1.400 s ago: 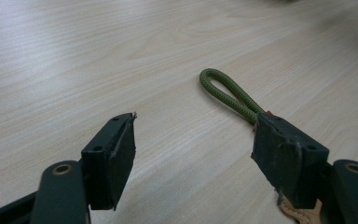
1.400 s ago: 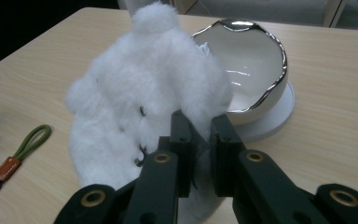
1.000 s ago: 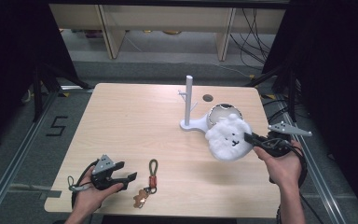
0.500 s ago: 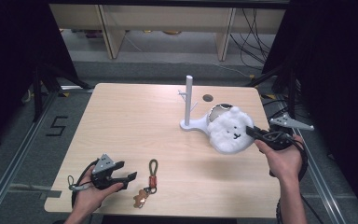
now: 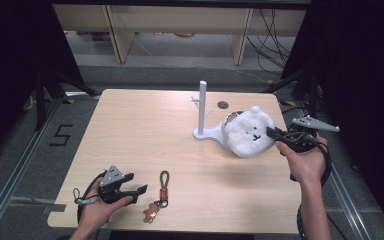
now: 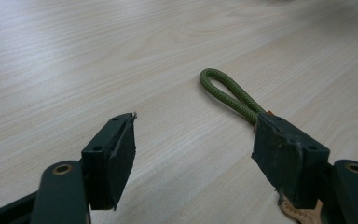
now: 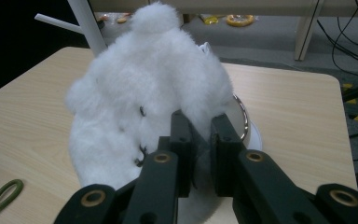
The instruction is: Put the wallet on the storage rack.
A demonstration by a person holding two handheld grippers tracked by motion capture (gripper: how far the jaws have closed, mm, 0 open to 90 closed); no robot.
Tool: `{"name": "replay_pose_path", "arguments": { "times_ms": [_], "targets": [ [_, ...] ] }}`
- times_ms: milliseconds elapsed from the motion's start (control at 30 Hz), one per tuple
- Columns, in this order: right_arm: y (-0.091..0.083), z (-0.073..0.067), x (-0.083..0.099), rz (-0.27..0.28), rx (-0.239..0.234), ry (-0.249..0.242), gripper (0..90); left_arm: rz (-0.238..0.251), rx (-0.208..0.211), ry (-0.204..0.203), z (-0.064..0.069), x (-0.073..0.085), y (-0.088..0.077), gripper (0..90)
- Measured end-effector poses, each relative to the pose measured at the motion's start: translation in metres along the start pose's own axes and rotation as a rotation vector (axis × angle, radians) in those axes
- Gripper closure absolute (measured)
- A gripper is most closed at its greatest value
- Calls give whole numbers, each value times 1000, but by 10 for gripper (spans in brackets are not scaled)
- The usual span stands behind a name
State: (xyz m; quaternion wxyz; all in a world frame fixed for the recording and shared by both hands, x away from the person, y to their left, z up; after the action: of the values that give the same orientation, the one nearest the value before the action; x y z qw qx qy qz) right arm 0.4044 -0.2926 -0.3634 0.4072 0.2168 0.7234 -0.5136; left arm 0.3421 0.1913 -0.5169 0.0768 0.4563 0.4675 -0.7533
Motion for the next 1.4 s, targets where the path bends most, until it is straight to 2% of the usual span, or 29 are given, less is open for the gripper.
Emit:
{"name": "replay_pose_path", "arguments": {
  "times_ms": [33,67,167,200,233,267,300,367,467,533,567,700,733,800,900,1000,1067,1167,1200,1267,1367,1400],
  "targets": [
    [-1,-2,-1,-12,-2,28,826,-3,-2,7,-1,0,0,294],
    [1,1,-2,2,-4,2,826,-4,-3,6,-1,0,-1,294],
    [1,0,-5,-3,2,26,826,-2,6,5,-2,0,-1,294],
    [2,3,-7,5,17,5,826,-1,6,5,-1,0,-1,294],
    [2,1,-8,-4,10,29,826,1,5,6,-1,0,0,294],
    [3,4,-9,5,13,-1,826,-1,0,5,-1,0,-1,294],
    [3,2,-9,6,16,18,826,-7,-5,8,-1,0,-1,294],
    [4,5,-12,9,16,0,826,-7,-4,9,-1,0,-1,294],
    [4,5,-13,7,24,38,826,-6,-5,5,-1,0,-1,294],
    [5,7,-14,16,30,45,826,-6,-2,6,-1,0,-1,294],
    [6,11,-14,17,32,6,826,-6,-4,5,-1,0,-1,294],
    [9,14,-14,12,48,34,825,-8,-5,7,-1,0,-1,294],
    [10,16,-14,20,39,25,826,-8,-6,6,-1,0,-1,294],
    [11,18,-14,15,54,28,825,0,1,5,-1,0,-1,294],
    [13,18,-14,27,56,78,825,-6,-5,9,-1,0,-1,294],
    [16,22,-15,39,61,49,825,-4,-2,3,-1,1,0,294],
    [19,22,-15,39,66,65,825,1,3,2,-1,1,0,294],
    [22,24,-17,53,71,59,825,1,0,4,-1,1,0,294],
    [22,22,-17,52,74,85,824,0,0,4,-1,1,0,294],
    [25,24,-18,61,77,79,824,0,1,4,-1,1,0,293],
    [28,23,-20,56,80,105,824,1,2,2,0,1,0,293],
    [30,26,-20,66,85,75,824,0,4,3,-1,1,0,293]
  ]
}}
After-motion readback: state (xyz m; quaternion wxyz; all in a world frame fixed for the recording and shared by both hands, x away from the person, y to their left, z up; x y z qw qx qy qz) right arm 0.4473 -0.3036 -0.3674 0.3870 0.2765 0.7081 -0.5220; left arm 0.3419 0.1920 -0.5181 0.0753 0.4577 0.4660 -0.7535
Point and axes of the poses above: each handheld gripper's, and its own axes: y roughly forward along the jaws, x roughly out of its underside, z roughly to its right, the point moved 2 cm from there along y, roughly forward along the jaws, and after that the axes turned 7 degrees about -z, right-handed, at the moved point
